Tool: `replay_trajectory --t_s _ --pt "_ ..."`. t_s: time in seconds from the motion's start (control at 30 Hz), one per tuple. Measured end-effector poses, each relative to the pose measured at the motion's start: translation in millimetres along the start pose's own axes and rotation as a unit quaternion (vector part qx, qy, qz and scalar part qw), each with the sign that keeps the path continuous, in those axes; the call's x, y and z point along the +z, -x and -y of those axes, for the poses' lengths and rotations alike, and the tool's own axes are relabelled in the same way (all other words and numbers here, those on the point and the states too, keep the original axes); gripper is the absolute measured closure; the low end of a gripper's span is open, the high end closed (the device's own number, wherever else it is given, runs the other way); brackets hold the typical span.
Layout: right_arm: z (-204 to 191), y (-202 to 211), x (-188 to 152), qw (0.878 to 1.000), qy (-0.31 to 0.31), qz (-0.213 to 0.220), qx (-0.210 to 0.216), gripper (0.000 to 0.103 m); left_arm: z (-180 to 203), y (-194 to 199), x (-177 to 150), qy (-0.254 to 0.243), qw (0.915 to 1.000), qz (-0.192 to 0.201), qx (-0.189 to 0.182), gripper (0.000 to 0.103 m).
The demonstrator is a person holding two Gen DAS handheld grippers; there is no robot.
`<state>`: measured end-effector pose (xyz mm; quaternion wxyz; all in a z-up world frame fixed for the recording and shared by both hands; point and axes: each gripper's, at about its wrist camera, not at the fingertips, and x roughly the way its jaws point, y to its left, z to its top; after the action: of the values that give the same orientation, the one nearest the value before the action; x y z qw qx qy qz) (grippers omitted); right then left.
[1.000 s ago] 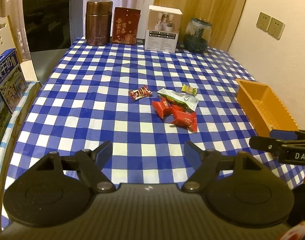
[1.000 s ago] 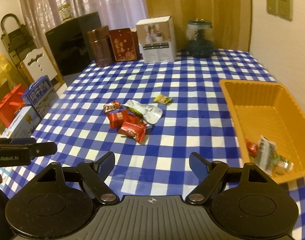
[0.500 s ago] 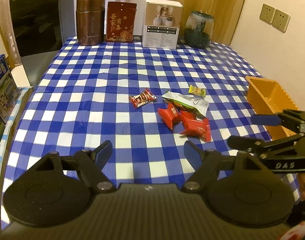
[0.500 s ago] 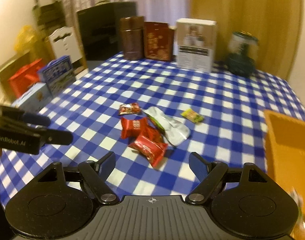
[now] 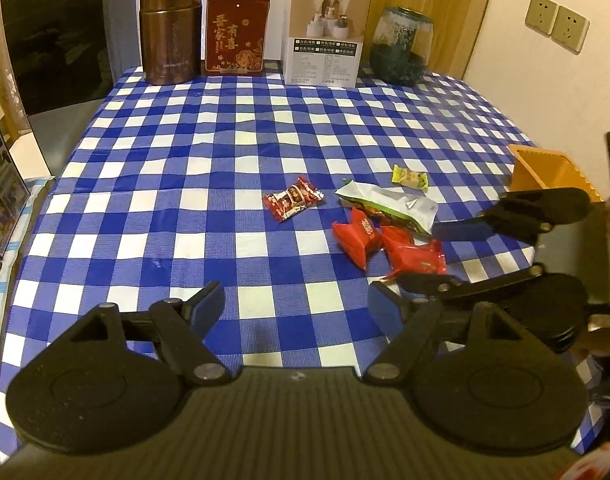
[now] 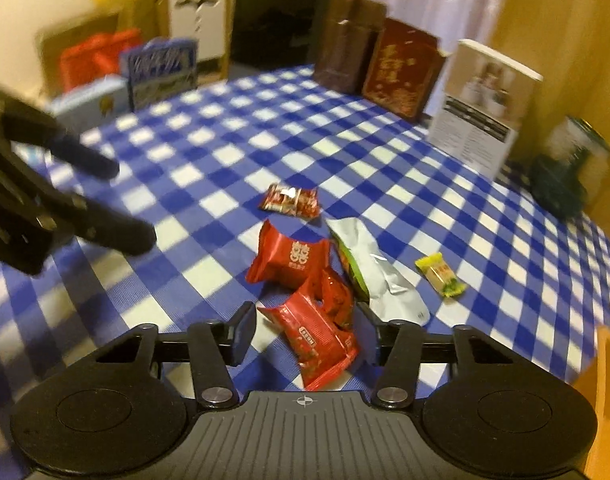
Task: Organize snacks
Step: 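Grasp a red candy packet with the right gripper while the left gripper grasps another red packet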
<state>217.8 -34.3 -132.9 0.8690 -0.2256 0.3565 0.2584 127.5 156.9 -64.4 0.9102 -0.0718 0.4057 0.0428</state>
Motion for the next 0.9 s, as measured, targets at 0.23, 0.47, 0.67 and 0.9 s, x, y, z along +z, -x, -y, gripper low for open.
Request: replay_trajectory --t_s 0.23,0.47,0.67,0.9 --pt "-3 -18 -6 0.998 0.052 -0.03 -0.008 0.074 1 -6 1 -0.003 1.0 -0.003 -0.005 0.027" --pt "17 9 -24 0.995 -0.099 -0.026 -0.021 0.077 16 -18 6 -0.035 0.9991 -0.002 -0.024 0.027" --pt "43 36 -41 0.976 -0.216 -0.028 -0.024 0.077 38 -38 13 -0.104 0.9938 0.001 -0.04 0.027" --pt "53 53 -59 0.969 -0.242 -0.025 -0.048 0.077 48 -65 21 -0.158 0.9869 0.003 -0.03 0.031"
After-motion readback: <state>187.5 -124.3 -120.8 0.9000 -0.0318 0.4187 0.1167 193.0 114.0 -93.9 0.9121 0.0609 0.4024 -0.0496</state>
